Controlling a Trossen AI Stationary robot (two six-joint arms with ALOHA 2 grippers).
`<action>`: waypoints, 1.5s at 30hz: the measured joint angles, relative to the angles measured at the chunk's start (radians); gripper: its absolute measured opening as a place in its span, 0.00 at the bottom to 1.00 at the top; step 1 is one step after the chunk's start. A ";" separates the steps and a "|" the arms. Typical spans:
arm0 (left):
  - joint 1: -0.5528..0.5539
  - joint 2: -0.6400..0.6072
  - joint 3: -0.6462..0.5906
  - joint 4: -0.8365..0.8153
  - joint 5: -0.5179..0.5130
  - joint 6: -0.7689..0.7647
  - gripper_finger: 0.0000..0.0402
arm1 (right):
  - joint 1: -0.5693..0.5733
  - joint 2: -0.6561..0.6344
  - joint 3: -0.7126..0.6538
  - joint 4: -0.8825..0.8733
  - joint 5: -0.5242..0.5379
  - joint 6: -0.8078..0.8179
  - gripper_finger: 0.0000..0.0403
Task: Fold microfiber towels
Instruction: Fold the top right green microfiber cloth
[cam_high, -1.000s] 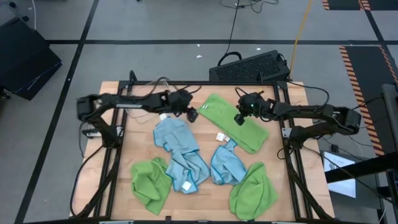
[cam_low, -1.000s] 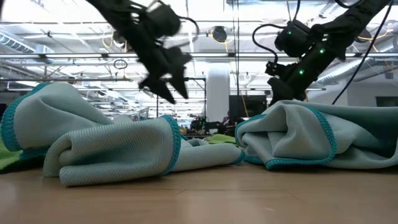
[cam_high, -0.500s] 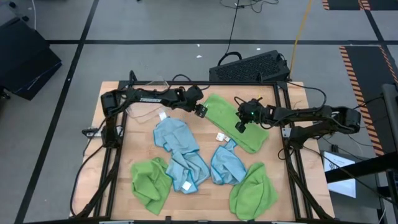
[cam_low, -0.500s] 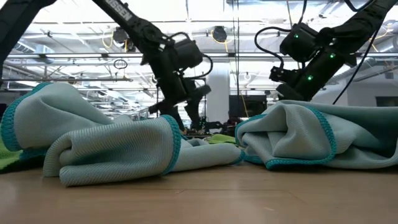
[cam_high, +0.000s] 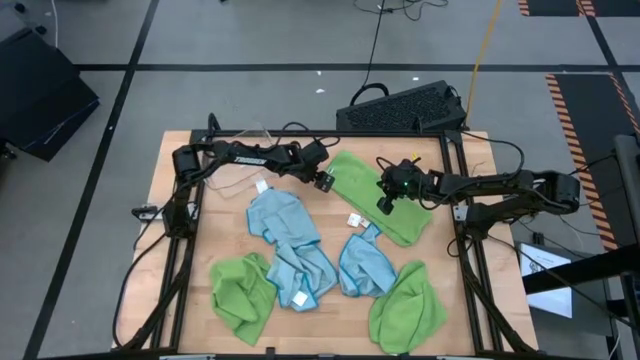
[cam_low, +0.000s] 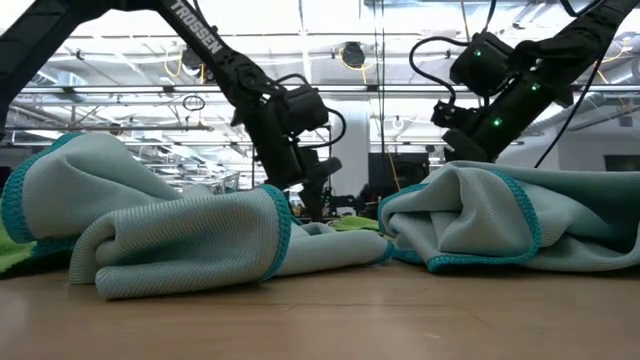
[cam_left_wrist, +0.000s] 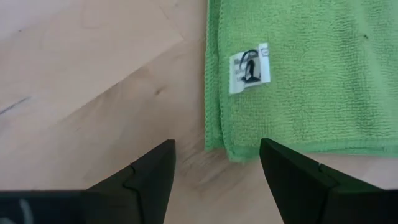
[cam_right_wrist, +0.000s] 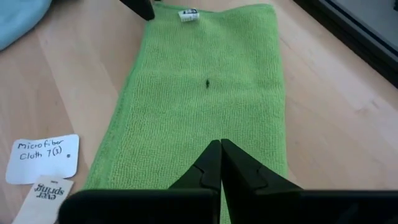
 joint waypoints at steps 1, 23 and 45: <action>0.000 0.001 0.000 0.002 0.000 0.002 0.59 | 0.000 0.000 0.000 0.006 0.000 0.000 0.00; -0.004 0.034 -0.007 0.036 0.002 0.246 0.03 | 0.000 0.000 0.000 0.219 -0.024 0.042 0.00; -0.058 -0.036 -0.010 0.000 -0.133 0.561 0.00 | -0.264 0.418 0.459 0.022 -0.396 -0.096 0.39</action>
